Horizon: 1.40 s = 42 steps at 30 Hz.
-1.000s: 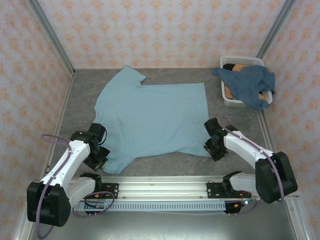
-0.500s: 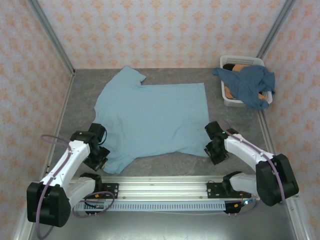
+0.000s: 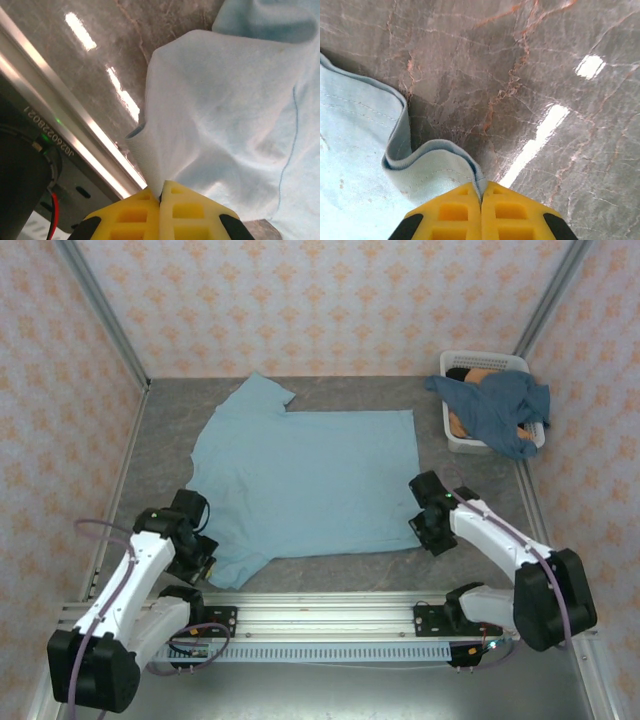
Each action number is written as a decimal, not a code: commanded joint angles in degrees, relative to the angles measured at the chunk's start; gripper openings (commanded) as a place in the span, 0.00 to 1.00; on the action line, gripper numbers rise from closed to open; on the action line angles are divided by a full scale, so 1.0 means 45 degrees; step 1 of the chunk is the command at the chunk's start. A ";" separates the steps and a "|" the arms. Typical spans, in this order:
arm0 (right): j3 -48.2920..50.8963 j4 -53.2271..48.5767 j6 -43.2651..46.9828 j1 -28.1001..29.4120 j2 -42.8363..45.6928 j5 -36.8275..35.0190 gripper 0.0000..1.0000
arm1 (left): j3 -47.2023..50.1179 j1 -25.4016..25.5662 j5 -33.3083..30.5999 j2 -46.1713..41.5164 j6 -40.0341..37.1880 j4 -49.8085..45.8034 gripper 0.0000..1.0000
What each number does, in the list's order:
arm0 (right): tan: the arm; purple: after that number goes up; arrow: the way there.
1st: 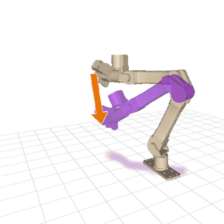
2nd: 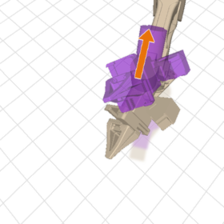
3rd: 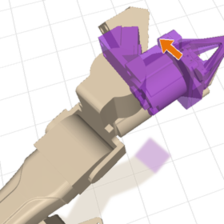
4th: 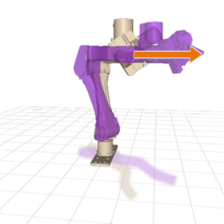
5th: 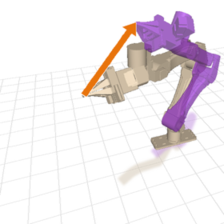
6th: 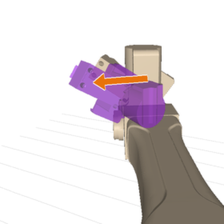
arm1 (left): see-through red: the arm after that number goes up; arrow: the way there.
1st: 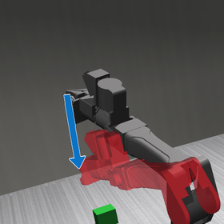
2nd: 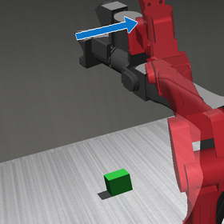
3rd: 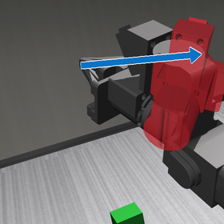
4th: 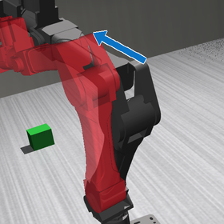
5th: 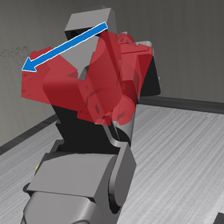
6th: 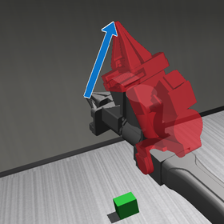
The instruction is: Fold and stack the t-shirts
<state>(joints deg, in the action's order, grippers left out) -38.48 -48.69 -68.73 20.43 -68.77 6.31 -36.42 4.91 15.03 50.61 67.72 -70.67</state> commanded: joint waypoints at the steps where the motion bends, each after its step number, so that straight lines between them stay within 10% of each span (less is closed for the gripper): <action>1: -0.0184 -0.1513 0.0303 -0.0089 0.0805 -0.0804 0.00 | -0.0809 0.0140 0.0215 -0.0486 0.0730 -0.1666 0.00; 15: -0.0171 -0.2002 0.1064 -0.0088 0.0983 -0.0626 0.00 | -0.0194 0.0405 0.0869 -0.0855 0.1247 -0.0510 0.00; 42: -0.4464 -0.1244 0.2304 -0.1237 -0.3821 -0.0830 0.00 | -0.9573 0.0706 -0.3238 0.8944 -0.4596 0.1509 0.00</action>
<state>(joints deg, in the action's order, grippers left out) -56.88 -53.95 -59.53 15.16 -84.25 4.38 -76.53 7.88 4.47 88.73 50.87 -64.95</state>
